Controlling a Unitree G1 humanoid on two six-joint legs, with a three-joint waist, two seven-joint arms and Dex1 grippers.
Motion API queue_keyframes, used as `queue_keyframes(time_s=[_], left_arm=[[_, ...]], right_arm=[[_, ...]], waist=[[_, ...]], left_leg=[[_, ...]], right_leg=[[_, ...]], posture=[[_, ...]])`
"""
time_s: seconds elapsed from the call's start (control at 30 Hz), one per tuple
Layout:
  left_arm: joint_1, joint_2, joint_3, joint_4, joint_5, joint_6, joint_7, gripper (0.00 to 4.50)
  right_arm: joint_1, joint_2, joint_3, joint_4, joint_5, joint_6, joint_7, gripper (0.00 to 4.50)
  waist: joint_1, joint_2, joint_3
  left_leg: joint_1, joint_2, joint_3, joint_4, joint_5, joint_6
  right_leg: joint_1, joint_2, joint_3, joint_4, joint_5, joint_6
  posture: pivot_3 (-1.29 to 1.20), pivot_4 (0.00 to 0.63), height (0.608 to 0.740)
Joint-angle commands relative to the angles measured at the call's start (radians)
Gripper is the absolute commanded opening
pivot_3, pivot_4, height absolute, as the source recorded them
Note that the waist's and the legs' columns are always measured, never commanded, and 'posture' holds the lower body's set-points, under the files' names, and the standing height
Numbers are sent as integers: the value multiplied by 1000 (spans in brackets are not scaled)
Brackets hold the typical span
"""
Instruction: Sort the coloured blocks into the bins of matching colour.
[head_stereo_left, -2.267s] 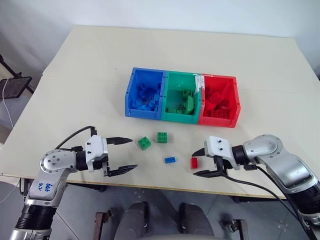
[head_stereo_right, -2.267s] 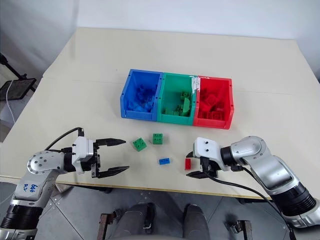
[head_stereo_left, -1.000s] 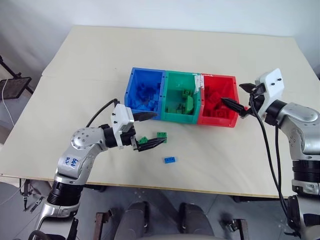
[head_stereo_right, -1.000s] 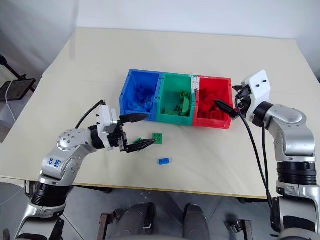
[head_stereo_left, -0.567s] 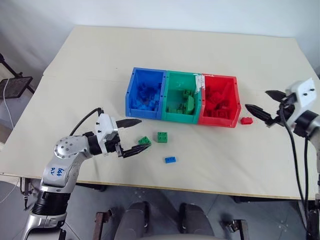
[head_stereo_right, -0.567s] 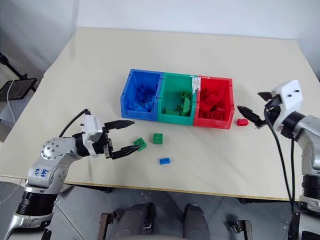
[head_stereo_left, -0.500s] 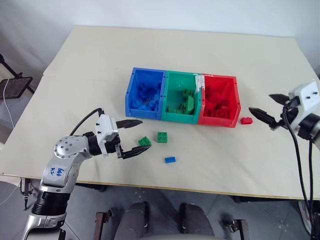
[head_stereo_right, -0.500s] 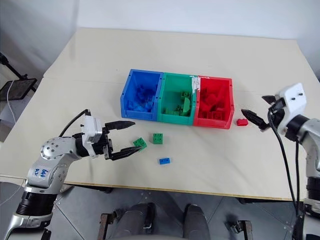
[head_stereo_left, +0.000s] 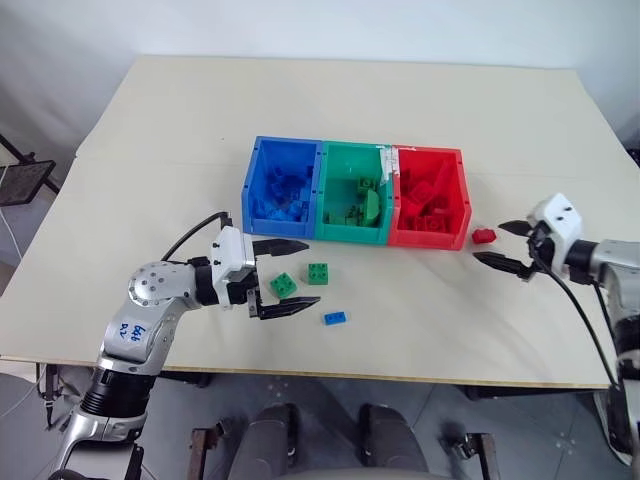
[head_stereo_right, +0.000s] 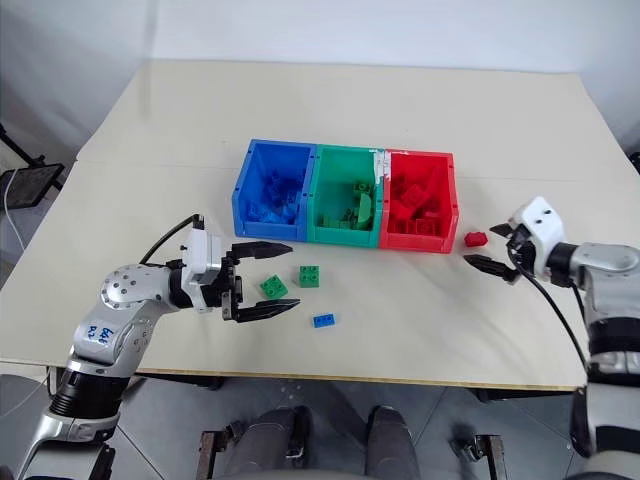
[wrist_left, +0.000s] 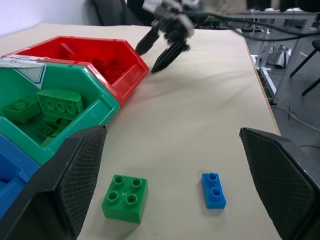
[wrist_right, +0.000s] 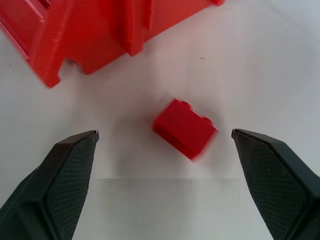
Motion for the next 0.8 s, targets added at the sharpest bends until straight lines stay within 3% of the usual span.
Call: queue_keyframes(time_s=[0.03, 0.17, 0.4, 0.57, 0.8], left_arm=[[-1, -1, 5, -23, -11, -2, -1, 4500], [-2, 0, 5, -25, -10, -1, 1, 4500], [5, 6, 14, -32, -10, -1, 10, 4500], [11, 3, 15, -36, -9, -2, 18, 4500], [24, -8, 24, -35, -14, -6, 41, 4500]], right_arm=[[-60, 1, 6, 98, -26, -45, 25, 4467], [-104, 18, 14, 175, -46, -45, 34, 3954], [-108, -6, 23, 200, -65, -15, 61, 1725], [-81, -37, 0, 146, -40, 15, 91, 1638], [67, -115, -159, -251, 135, 215, 115, 1638]], waist=[[2, 0, 0], [3, 0, 0], [4, 0, 0], [14, 0, 0], [13, 1, 1]], left_leg=[[0, 0, 0, 0, 0, 0], [0, 0, 0, 0, 0, 0], [0, 0, -1, 2, 0, 0], [0, 0, -1, 2, 0, -1], [-2, 0, -2, 0, -1, -1]], right_leg=[[0, 0, 0, 0, 0, 0], [0, 0, 0, -1, 0, 0], [1, 0, 0, -1, 0, 0], [1, 0, 0, 0, 0, 0], [0, 0, -2, -1, 0, 1]], posture=[[0, 150, 740], [0, 150, 740], [0, 150, 740], [0, 150, 740], [0, 150, 740]])
